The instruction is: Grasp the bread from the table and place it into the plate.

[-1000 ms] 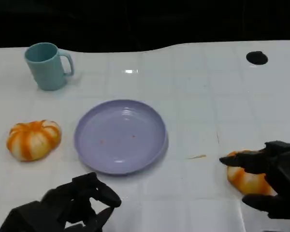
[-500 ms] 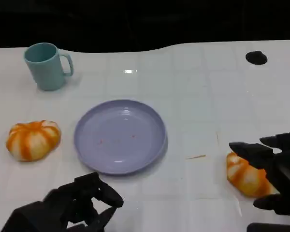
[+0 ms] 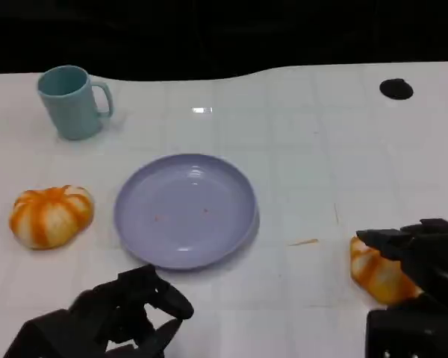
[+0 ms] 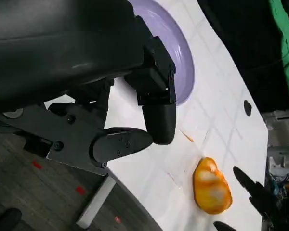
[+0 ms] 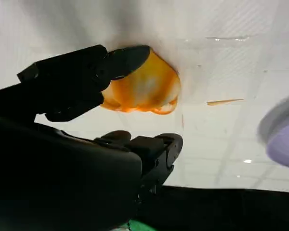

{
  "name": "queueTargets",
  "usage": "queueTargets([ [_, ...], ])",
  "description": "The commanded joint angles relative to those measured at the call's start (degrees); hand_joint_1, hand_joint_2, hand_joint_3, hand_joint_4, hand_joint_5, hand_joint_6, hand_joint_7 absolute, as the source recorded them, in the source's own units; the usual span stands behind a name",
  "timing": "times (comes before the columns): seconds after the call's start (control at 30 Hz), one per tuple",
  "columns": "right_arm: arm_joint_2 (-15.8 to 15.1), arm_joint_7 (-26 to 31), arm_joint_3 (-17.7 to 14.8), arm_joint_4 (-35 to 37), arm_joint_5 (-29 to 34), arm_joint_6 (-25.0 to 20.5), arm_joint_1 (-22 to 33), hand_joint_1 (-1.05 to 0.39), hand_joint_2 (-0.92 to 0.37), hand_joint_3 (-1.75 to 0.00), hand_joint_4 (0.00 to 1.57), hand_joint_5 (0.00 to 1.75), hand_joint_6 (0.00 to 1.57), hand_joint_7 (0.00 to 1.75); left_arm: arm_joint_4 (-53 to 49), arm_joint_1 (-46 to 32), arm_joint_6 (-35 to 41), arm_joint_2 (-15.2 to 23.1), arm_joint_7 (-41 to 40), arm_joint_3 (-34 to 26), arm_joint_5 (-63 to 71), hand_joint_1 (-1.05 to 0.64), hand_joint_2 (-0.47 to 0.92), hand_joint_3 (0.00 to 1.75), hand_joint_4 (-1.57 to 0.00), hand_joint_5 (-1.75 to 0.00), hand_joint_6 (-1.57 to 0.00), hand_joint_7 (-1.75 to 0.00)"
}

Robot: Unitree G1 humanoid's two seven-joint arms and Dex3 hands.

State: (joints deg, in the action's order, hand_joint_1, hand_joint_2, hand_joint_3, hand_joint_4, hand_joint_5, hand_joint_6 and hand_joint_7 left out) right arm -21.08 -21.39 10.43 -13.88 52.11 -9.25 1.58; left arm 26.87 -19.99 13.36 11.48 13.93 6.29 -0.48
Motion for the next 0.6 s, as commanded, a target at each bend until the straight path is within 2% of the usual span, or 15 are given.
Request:
queueTargets([
  [0.03, 0.34, -0.83, 1.27, 4.53, -2.11, -2.43, -2.87, -0.42, -0.92, -0.02, 0.1, 0.37, 0.34, 0.01, 1.34, -0.57, 0.93, 0.3, -0.15, -0.32, -0.25, -0.28, 0.8, 0.65, -0.65, -1.75, -0.64, -1.27],
  [0.47, 1.13, 1.72, 4.53, 15.99, -7.35, -4.25, -9.59, -0.41, -0.92, -0.17, 0.22, 0.3, 0.44, 0.03, 3.09, -1.12, 2.14, 0.13, -0.41, -0.11, -0.09, -0.28, 0.8, 0.66, -0.65, -1.75, -0.64, -1.27],
  [0.53, 1.75, 4.05, 4.64, 17.48, -7.63, -4.17, -10.22, -0.39, -0.92, -0.2, 0.26, 0.3, 0.47, 0.04, 3.52, -1.23, 2.44, 0.1, -0.45, -0.06, -0.05, -0.28, 0.8, 0.66, -0.66, -1.75, -0.64, -1.27],
  [0.6, 2.75, 7.66, 4.31, 19.0, -8.35, -3.81, -10.61, -0.37, -0.92, -0.18, 0.39, 0.31, 0.59, 0.08, 3.97, -1.29, 2.91, 0.1, -0.55, 0.02, 0.11, -0.28, 0.8, 0.66, -0.66, -1.75, -0.64, -1.27],
])
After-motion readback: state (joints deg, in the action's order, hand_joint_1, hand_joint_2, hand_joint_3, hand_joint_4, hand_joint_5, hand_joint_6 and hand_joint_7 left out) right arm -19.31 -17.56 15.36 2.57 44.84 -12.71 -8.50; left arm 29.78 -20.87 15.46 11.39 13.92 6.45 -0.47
